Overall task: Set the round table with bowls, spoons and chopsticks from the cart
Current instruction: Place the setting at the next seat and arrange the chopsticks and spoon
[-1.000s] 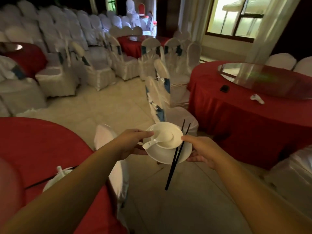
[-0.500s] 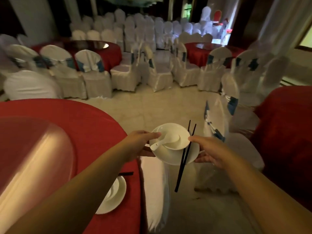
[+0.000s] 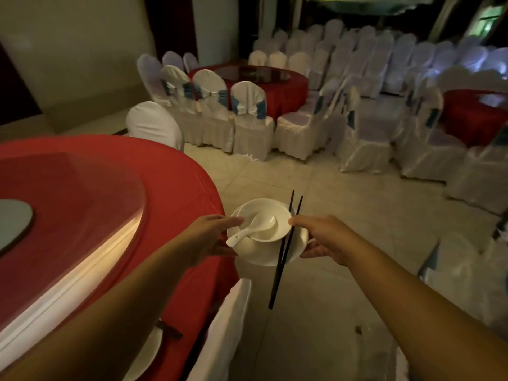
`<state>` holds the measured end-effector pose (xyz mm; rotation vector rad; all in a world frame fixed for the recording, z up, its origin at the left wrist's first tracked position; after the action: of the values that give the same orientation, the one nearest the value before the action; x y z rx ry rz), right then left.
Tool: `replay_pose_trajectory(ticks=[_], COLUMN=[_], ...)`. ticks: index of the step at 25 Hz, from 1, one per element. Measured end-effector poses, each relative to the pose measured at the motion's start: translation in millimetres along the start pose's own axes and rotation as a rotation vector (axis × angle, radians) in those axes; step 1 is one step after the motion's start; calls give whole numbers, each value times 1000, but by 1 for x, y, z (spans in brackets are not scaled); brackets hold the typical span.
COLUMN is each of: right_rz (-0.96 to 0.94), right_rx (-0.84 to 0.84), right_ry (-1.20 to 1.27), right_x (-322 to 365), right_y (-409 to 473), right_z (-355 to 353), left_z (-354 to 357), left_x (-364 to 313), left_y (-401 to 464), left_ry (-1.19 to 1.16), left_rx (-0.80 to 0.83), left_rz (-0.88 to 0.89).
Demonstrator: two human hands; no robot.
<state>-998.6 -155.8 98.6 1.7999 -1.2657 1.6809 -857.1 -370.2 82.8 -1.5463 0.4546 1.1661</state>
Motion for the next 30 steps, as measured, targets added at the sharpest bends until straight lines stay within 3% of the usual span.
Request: replay_pose_trajectory(ticks=[10,30], right_rz=[-33,-80], right_rx=[241,769], right_ry=[-109,-265], right_x=[45,160], right_y=[180,591], right_z=[11,198], left_z=[-30,-203], left_x=[-46,-149], left_y=[102,353], left_ry=[-191,-498], left_rx=[-220,-692], left_rz=[13,1])
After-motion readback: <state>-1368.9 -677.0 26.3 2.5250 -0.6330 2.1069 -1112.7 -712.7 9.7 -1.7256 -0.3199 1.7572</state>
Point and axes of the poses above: each hand's wrist, its own y-axis towards the middle knuckle, its own z-axis out of the palm, x = y × z, the point moved 10 cm from there along y, towards the middle knuckle, and after that the axes turned 7 degrees about -z, right-handed, at the moved point
